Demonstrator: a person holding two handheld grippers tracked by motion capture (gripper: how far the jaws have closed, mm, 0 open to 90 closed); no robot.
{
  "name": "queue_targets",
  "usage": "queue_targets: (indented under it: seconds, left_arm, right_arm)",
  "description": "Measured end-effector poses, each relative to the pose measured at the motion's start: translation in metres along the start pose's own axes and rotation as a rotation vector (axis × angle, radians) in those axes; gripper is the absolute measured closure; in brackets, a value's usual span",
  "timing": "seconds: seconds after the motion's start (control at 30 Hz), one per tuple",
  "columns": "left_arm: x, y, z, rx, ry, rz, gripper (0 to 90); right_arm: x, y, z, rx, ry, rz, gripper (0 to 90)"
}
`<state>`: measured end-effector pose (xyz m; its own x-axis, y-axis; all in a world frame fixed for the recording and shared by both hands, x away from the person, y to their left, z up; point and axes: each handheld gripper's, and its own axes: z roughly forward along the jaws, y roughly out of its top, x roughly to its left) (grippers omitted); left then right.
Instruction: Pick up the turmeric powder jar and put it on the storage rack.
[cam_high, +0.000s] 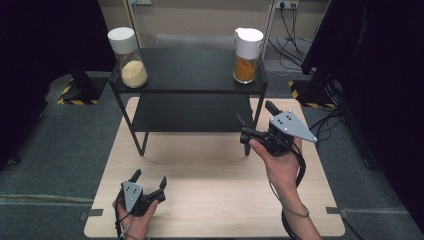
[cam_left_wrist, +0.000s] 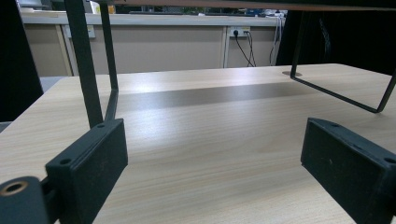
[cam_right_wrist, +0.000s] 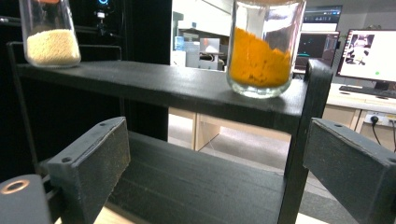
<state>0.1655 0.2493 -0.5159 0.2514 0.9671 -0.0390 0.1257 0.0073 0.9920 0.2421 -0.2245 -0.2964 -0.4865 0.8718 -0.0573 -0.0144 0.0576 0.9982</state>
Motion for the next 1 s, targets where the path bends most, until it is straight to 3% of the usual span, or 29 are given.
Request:
queue_targets:
  seconds: [1.0]
  left_arm:
    - [0.000, 0.000, 0.000, -0.003, 0.000, 0.000, 6.9]
  right_arm:
    - [-0.008, -0.059, -0.025, 0.109, 0.052, 0.023, 7.4]
